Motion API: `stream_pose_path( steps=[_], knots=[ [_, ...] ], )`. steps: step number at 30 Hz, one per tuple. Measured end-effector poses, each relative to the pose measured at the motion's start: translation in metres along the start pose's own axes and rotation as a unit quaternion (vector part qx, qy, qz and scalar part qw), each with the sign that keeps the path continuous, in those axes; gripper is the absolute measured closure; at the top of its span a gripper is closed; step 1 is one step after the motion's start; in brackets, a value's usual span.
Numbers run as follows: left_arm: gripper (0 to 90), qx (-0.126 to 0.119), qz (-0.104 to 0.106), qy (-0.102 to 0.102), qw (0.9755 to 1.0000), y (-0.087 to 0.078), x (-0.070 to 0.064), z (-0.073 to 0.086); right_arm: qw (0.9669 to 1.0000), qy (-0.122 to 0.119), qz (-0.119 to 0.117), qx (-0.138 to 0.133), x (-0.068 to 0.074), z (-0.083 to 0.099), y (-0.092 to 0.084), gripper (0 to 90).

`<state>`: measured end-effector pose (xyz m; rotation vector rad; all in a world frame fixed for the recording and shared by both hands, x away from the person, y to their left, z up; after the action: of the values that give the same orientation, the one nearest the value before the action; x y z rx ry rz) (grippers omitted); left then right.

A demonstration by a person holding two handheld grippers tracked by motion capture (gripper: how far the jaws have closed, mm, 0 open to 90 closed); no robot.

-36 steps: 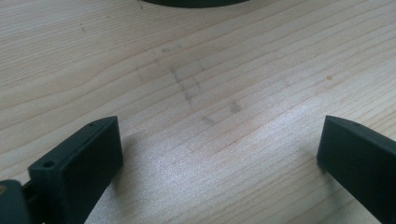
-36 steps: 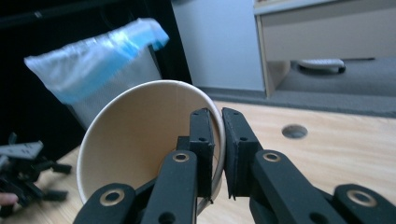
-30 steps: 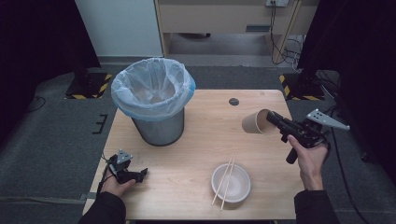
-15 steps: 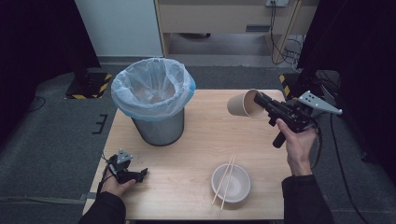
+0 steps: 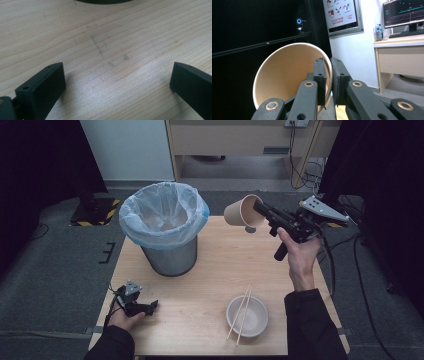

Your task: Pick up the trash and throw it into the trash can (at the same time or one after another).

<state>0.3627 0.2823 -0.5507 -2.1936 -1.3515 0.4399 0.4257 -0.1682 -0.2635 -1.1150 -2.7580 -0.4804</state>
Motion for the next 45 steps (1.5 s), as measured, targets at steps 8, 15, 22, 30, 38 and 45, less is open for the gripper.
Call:
stream_pose_path(
  steps=[8,15,22,30,38,45],
  knots=[
    [0.0,0.000,0.000,0.000,1.0000,0.000,0.000,0.000,0.9999,-0.002,-0.014,0.003,0.013,0.002,0.033,83.5],
    [0.0,0.000,0.000,0.000,1.0000,0.000,0.000,0.000,0.9998,0.003,-0.018,-0.006,0.022,0.003,0.061,83.6],
    [0.0,-0.001,0.000,0.000,1.0000,0.000,0.000,0.000,0.9997,0.009,-0.019,-0.008,0.029,0.011,0.089,83.7],
    [0.0,-0.001,0.001,0.001,1.0000,0.001,0.000,0.000,0.9995,0.018,-0.021,-0.013,0.039,0.022,0.118,83.6],
    [0.0,-0.001,0.001,0.001,1.0000,0.001,0.000,0.000,0.9996,0.028,-0.007,-0.003,0.042,0.044,0.146,83.5],
    [0.0,-0.001,0.002,0.001,1.0000,0.001,0.000,-0.001,0.9993,0.034,0.004,0.012,0.039,0.067,0.163,83.2]
  ],
)
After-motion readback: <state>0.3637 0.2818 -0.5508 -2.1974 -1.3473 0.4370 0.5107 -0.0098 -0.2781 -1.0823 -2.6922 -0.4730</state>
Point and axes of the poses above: each handheld gripper's, and its own axes: y roughly forward along the jaws, z roughly out of its underside, x roughly to its left, the point moved 2 cm from there along y, roughly forward along the jaws, and after that the axes turned 10 degrees about -x, right-handed, at the moved point
